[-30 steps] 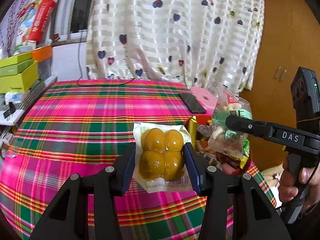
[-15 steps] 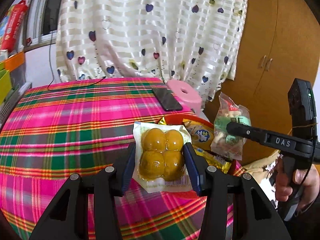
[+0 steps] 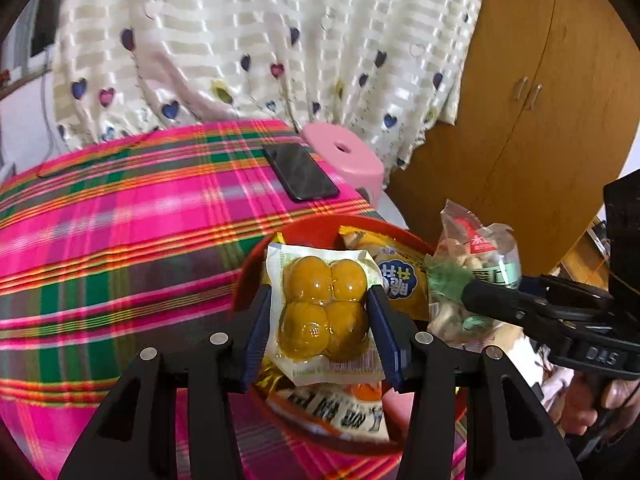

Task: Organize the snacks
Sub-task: 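Carry the cake tray and peanut bag over the red basket with both tools, then open both tools to drop the tray and bag into the basket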

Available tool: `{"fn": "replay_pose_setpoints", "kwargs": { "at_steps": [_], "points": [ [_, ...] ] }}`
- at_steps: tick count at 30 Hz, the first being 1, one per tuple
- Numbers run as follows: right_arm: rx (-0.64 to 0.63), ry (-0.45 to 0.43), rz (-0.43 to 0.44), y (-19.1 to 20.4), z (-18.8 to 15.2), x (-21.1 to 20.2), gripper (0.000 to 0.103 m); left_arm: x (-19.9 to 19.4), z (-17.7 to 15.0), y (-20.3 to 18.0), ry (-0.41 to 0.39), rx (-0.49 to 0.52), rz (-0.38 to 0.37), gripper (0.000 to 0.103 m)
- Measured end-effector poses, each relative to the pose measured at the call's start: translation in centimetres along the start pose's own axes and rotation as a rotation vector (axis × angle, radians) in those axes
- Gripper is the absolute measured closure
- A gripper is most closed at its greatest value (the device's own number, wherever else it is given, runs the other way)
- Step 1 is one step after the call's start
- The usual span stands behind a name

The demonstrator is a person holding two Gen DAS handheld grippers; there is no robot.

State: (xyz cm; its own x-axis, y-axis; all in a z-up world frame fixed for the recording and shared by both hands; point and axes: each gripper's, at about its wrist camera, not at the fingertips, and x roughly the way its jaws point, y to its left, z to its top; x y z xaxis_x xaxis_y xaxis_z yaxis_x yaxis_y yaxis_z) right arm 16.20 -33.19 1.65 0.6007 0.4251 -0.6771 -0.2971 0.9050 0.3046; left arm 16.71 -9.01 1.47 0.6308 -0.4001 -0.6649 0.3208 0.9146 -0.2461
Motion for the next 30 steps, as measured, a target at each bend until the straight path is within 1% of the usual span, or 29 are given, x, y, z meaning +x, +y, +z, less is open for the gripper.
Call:
{"fn": "replay_pose_setpoints", "kwargs": {
  "at_steps": [3, 5, 6, 8, 10, 13, 17, 19, 21, 22, 26, 30],
  "points": [
    [0.005, 0.006, -0.003, -0.4, 0.0, 0.1, 0.062, 1.4, 0.3, -0.2, 0.023, 0.005, -0.047, 0.054],
    [0.004, 0.011, -0.003, -0.5, 0.0, 0.2, 0.062, 1.7, 0.5, -0.1, 0.02, 0.0, -0.07, 0.053],
    [0.003, 0.014, -0.002, -0.5, 0.0, 0.3, 0.062, 1.7, 0.6, 0.0, 0.007, -0.006, -0.075, 0.052],
    [0.001, 0.019, -0.001, -0.4, 0.0, 0.5, 0.062, 1.2, 0.7, 0.2, -0.026, -0.009, -0.081, 0.042],
    [-0.003, 0.025, -0.001, -0.4, 0.1, 0.7, 0.062, 0.5, 0.8, 0.4, -0.054, -0.01, -0.097, 0.041],
    [-0.027, 0.039, 0.003, 0.1, 0.3, 1.1, 0.062, -0.8, 0.8, 0.8, -0.085, -0.01, -0.079, 0.041],
    [-0.066, 0.072, 0.017, 1.1, 0.6, 2.5, 0.061, -2.7, 0.3, 1.3, -0.124, -0.021, -0.032, 0.041],
    [-0.073, 0.095, 0.017, 1.3, 0.7, 3.5, 0.06, -3.3, -0.1, 1.4, -0.129, -0.023, -0.009, 0.041],
    [-0.068, 0.104, 0.017, 1.3, 0.9, 4.3, 0.058, -3.7, -0.6, 1.3, -0.113, -0.021, 0.036, 0.041],
    [-0.061, 0.104, 0.012, 1.3, 1.0, 4.4, 0.057, -3.8, -0.8, 1.3, -0.109, -0.02, 0.046, 0.041],
    [-0.065, 0.055, 0.012, 1.7, 0.9, 3.1, 0.048, -4.8, -1.9, 1.0, -0.101, -0.011, 0.093, 0.041],
    [-0.101, 0.007, -0.012, 2.9, 0.5, 1.0, 0.044, -5.4, -2.6, 0.6, -0.088, -0.027, 0.105, 0.041]
  ]
}}
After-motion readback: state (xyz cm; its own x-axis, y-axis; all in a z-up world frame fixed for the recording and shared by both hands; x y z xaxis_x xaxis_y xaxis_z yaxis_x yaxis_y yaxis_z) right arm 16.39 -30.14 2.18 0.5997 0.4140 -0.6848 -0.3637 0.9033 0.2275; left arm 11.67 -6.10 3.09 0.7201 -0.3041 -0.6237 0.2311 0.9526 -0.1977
